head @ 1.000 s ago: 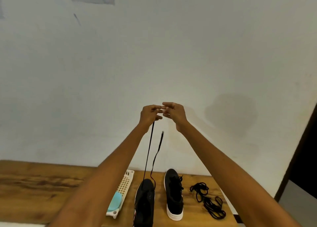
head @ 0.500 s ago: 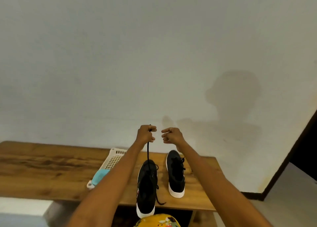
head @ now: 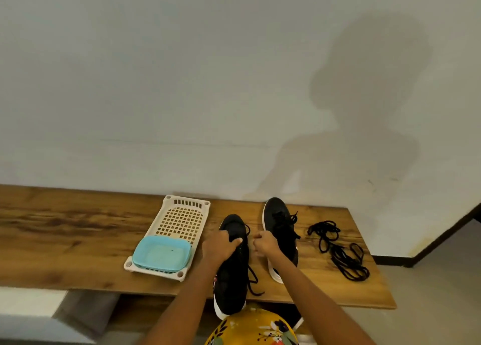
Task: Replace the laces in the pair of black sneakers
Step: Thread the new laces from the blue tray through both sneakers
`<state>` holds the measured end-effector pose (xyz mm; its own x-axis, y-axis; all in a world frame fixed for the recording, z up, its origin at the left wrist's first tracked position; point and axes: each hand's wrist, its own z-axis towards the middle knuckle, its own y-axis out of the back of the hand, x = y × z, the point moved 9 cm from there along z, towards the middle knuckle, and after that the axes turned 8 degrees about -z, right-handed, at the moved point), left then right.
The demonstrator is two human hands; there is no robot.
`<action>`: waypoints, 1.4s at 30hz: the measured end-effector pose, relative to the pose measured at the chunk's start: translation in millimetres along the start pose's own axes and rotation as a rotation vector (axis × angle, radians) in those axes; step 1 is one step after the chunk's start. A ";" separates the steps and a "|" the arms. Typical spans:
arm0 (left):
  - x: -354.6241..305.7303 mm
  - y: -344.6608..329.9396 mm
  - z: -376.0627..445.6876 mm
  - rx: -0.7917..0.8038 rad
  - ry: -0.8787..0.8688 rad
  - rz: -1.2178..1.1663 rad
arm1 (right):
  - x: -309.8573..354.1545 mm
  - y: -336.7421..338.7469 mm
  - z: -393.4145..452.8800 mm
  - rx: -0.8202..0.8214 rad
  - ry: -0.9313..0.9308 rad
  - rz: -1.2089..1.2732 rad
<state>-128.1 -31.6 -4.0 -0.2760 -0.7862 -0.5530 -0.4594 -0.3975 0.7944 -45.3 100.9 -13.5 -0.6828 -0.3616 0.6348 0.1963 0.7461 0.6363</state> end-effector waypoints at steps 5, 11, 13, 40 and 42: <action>15.1 -12.1 11.9 0.012 0.070 0.071 | -11.2 -34.7 6.3 0.133 -0.005 0.091; 31.4 9.2 26.4 0.161 0.114 0.052 | -15.9 -12.7 18.3 -0.049 0.058 0.073; 39.7 19.9 27.6 0.220 0.146 0.065 | -12.3 5.6 15.1 -0.095 0.040 0.333; 30.6 0.7 27.5 0.037 0.061 -0.173 | -2.1 -36.5 40.4 0.058 0.058 0.054; 33.0 -0.3 29.7 0.043 0.076 -0.184 | -5.3 -29.3 44.0 -0.003 0.057 0.026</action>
<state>-162.2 -43.4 -30.0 -0.1201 -0.7365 -0.6657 -0.5325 -0.5181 0.6694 -78.4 105.5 -54.8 -0.6363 -0.3737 0.6749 0.2156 0.7539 0.6206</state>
